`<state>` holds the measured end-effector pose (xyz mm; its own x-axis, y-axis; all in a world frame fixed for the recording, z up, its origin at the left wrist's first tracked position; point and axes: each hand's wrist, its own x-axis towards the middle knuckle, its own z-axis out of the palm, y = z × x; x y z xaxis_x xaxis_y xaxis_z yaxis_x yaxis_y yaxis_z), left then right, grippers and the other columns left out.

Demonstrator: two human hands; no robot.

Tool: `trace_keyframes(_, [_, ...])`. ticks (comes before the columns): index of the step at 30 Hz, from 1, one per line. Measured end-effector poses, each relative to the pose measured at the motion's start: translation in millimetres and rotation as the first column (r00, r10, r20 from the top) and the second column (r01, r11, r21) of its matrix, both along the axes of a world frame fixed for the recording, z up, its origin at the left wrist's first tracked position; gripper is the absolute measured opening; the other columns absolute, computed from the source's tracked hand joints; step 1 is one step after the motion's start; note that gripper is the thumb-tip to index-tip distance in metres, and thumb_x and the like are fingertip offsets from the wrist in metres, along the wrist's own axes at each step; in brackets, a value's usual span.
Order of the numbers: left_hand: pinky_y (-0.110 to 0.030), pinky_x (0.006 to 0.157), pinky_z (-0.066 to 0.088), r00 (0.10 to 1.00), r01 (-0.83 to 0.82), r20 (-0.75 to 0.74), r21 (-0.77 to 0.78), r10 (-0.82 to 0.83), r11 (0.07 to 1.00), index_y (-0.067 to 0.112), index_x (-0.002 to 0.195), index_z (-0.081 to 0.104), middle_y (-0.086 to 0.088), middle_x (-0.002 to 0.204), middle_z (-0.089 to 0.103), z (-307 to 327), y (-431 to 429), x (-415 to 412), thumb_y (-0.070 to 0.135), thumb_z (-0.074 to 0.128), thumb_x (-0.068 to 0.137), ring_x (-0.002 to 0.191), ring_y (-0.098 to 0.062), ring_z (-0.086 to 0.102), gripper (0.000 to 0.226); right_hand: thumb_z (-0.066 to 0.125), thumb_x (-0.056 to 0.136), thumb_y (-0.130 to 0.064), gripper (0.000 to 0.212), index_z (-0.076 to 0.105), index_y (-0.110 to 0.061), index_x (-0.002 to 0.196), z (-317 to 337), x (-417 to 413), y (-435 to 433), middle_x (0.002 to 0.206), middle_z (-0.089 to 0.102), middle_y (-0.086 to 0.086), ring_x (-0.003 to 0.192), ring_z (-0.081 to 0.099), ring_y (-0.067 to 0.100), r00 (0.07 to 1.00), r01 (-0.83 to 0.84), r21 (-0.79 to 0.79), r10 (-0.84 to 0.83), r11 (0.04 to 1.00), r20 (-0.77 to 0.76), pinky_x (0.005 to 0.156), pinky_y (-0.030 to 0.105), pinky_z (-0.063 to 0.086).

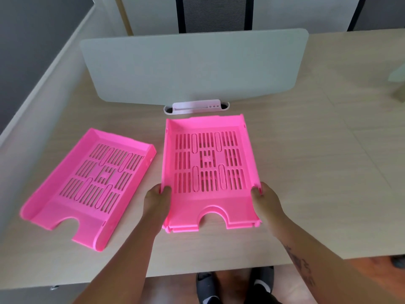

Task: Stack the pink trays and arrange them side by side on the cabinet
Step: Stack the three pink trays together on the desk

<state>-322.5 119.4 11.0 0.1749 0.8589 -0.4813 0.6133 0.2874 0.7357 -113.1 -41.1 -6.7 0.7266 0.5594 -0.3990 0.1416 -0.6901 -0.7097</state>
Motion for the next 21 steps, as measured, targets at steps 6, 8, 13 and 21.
trace_keyframes(6, [-0.033, 0.069, 0.053, 0.996, 0.066, 0.072, -0.081, -0.061, 0.994, 0.014, 0.109, 0.063, -0.005, 0.098, 0.071, 4, 5, -6, 0.017, 0.046, 0.099, 0.085, -0.022, 0.065, 0.02, 0.037, 0.105, -0.022, 0.026, 0.055, -0.007, 0.119, 1, -4, 0, 0.091, 0.064, 0.017, 0.076, 0.063, 0.028, 0.994, 0.061, 0.043, -0.056, 0.997, -0.097, 0.071, 0.045, 0.057])
trace_keyframes(8, [-0.037, 0.077, 0.052, 0.989, 0.08, 0.131, -0.119, -0.064, 0.99, 0.018, 0.118, 0.059, -0.002, 0.104, 0.07, 3, -4, -16, 0.019, 0.048, 0.101, 0.095, -0.024, 0.065, 0.021, 0.043, 0.104, -0.025, 0.027, 0.054, -0.012, 0.126, 0, -8, -7, 0.101, 0.068, 0.017, 0.085, 0.069, 0.029, 0.985, 0.086, 0.067, -0.074, 0.994, -0.158, 0.073, 0.043, 0.06])
trace_keyframes(13, [-0.023, 0.061, 0.049, 0.986, 0.007, 0.165, -0.069, 0.005, 0.998, 0.023, 0.108, 0.058, -0.005, 0.096, 0.071, -7, -31, -27, 0.016, 0.046, 0.1, 0.082, -0.015, 0.064, 0.016, 0.042, 0.103, -0.016, 0.038, 0.047, -0.015, 0.141, -14, -17, -22, 0.102, 0.067, 0.009, 0.089, 0.069, 0.025, 0.985, 0.066, 0.034, -0.059, 0.997, -0.165, 0.059, 0.029, 0.057])
trace_keyframes(21, [-0.03, 0.064, 0.056, 0.997, 0.021, 0.073, 0.005, -0.022, 1.0, 0.027, 0.083, 0.059, -0.011, 0.087, 0.066, -8, -23, -9, 0.013, 0.041, 0.098, 0.076, -0.023, 0.061, 0.026, 0.039, 0.104, -0.01, 0.041, 0.044, -0.008, 0.144, -15, -5, -10, 0.099, 0.065, 0.01, 0.087, 0.071, 0.034, 0.999, 0.023, 0.01, -0.022, 1.0, -0.045, 0.065, 0.041, 0.062])
